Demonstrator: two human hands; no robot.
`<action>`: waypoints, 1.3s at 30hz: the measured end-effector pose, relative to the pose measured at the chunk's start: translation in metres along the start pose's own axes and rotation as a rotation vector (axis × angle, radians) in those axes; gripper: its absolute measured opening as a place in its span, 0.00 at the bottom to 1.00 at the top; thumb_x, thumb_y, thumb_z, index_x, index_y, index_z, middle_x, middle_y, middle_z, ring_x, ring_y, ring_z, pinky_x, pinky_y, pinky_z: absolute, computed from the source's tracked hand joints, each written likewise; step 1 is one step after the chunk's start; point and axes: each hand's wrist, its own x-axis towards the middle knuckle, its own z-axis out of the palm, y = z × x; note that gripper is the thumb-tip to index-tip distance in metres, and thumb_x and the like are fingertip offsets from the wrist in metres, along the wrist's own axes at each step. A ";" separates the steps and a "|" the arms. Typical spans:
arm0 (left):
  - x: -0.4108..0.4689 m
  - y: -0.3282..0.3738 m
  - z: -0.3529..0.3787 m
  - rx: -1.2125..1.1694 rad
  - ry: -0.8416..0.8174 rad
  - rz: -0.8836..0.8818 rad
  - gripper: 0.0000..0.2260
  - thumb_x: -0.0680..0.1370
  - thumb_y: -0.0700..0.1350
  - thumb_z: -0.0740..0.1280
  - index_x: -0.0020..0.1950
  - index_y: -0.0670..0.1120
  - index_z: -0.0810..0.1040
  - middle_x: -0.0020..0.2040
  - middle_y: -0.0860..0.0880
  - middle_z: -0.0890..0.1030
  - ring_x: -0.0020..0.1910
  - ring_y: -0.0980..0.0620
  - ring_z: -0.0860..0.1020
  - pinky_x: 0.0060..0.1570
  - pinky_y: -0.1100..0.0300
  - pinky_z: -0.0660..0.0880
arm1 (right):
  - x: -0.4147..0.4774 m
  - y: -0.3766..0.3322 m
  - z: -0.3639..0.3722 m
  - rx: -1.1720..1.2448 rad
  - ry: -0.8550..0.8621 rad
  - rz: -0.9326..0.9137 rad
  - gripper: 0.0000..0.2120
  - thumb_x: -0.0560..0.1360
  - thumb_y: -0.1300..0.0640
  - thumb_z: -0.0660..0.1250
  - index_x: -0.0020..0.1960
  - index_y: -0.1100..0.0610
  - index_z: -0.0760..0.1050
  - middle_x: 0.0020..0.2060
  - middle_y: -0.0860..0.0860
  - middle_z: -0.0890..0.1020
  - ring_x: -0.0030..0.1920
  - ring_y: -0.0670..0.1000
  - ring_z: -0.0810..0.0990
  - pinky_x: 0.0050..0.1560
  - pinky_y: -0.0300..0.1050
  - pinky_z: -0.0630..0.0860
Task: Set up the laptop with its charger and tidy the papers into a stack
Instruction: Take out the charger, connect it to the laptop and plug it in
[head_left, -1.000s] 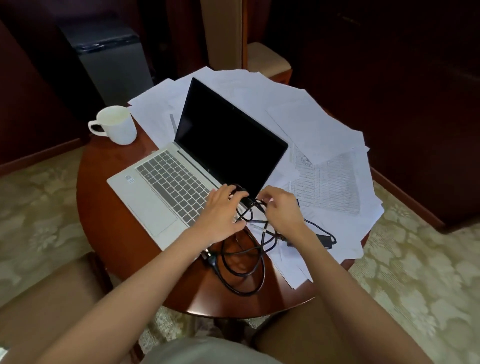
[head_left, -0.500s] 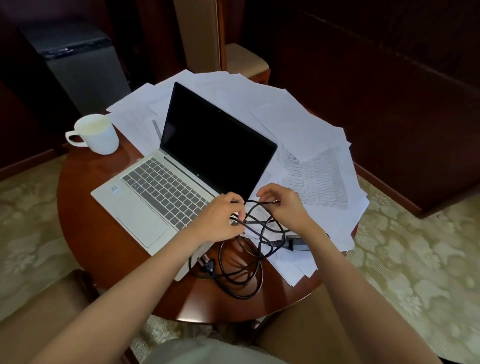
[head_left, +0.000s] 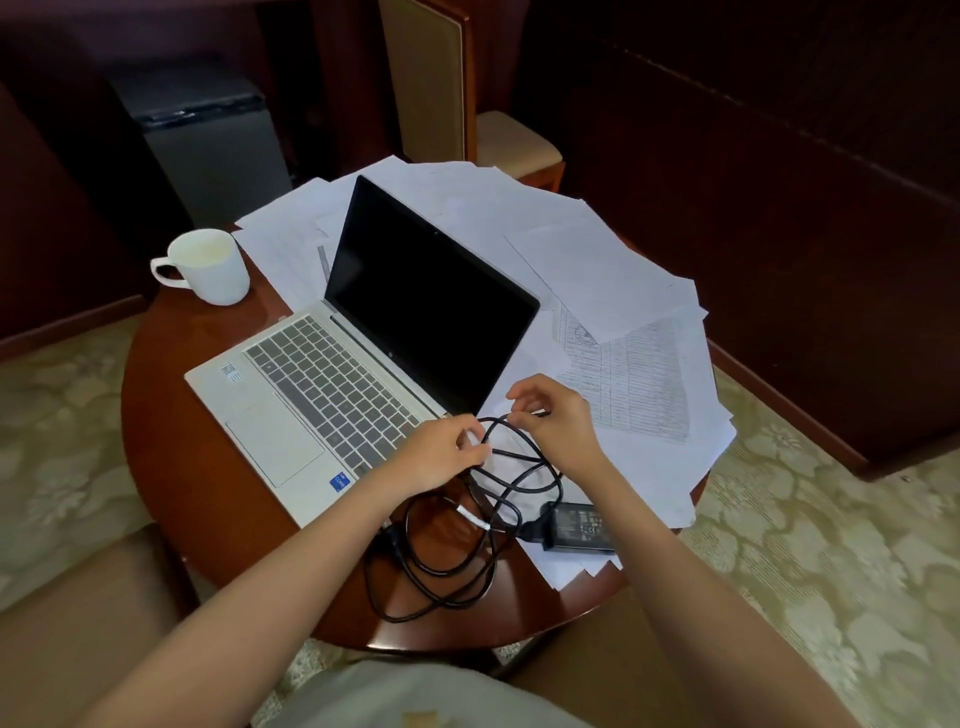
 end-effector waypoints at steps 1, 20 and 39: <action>0.001 0.000 0.002 0.002 0.006 0.008 0.07 0.78 0.48 0.64 0.43 0.46 0.75 0.38 0.49 0.75 0.36 0.53 0.71 0.39 0.61 0.66 | 0.000 0.002 0.000 0.013 -0.003 0.010 0.19 0.70 0.71 0.68 0.39 0.45 0.74 0.35 0.45 0.78 0.36 0.39 0.76 0.43 0.29 0.73; 0.003 0.004 0.004 -0.298 0.024 -0.051 0.16 0.79 0.31 0.54 0.41 0.50 0.73 0.33 0.51 0.75 0.29 0.56 0.72 0.36 0.69 0.71 | 0.003 -0.001 0.005 -0.416 -0.026 0.084 0.09 0.77 0.55 0.63 0.54 0.55 0.78 0.54 0.51 0.80 0.54 0.52 0.77 0.56 0.48 0.71; -0.004 0.018 0.010 -0.726 0.138 -0.129 0.13 0.82 0.33 0.51 0.41 0.45 0.67 0.36 0.45 0.76 0.30 0.57 0.79 0.42 0.60 0.79 | -0.007 -0.023 -0.003 -0.297 -0.280 -0.039 0.29 0.73 0.55 0.69 0.71 0.50 0.64 0.68 0.48 0.69 0.68 0.47 0.66 0.69 0.48 0.61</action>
